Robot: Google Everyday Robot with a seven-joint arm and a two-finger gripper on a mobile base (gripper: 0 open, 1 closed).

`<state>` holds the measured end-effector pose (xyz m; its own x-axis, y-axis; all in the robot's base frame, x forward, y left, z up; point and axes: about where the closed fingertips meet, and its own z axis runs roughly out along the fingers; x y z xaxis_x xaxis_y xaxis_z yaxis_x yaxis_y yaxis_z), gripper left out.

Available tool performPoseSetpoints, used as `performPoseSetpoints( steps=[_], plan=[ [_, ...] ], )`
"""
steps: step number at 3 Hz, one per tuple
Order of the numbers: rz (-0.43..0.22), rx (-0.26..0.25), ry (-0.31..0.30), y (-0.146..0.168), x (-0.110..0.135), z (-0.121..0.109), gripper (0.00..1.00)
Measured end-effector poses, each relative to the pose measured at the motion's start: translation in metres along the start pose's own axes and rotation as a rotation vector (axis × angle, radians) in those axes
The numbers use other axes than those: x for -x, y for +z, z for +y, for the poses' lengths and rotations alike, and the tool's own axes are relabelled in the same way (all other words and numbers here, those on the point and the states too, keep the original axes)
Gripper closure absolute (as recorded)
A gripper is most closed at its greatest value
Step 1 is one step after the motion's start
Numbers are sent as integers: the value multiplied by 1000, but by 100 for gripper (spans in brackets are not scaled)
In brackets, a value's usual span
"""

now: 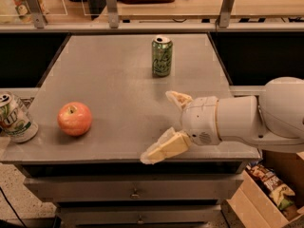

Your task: Move apple near green can

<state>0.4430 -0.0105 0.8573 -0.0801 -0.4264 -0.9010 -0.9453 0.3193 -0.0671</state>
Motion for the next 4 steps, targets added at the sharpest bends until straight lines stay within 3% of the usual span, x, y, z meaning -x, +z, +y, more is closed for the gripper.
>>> performPoseSetpoints(
  steps=[2,4],
  plan=[
    [4,20,-88,64,16,1,0],
    [-71,38,-99,123,20,9,0]
  ],
)
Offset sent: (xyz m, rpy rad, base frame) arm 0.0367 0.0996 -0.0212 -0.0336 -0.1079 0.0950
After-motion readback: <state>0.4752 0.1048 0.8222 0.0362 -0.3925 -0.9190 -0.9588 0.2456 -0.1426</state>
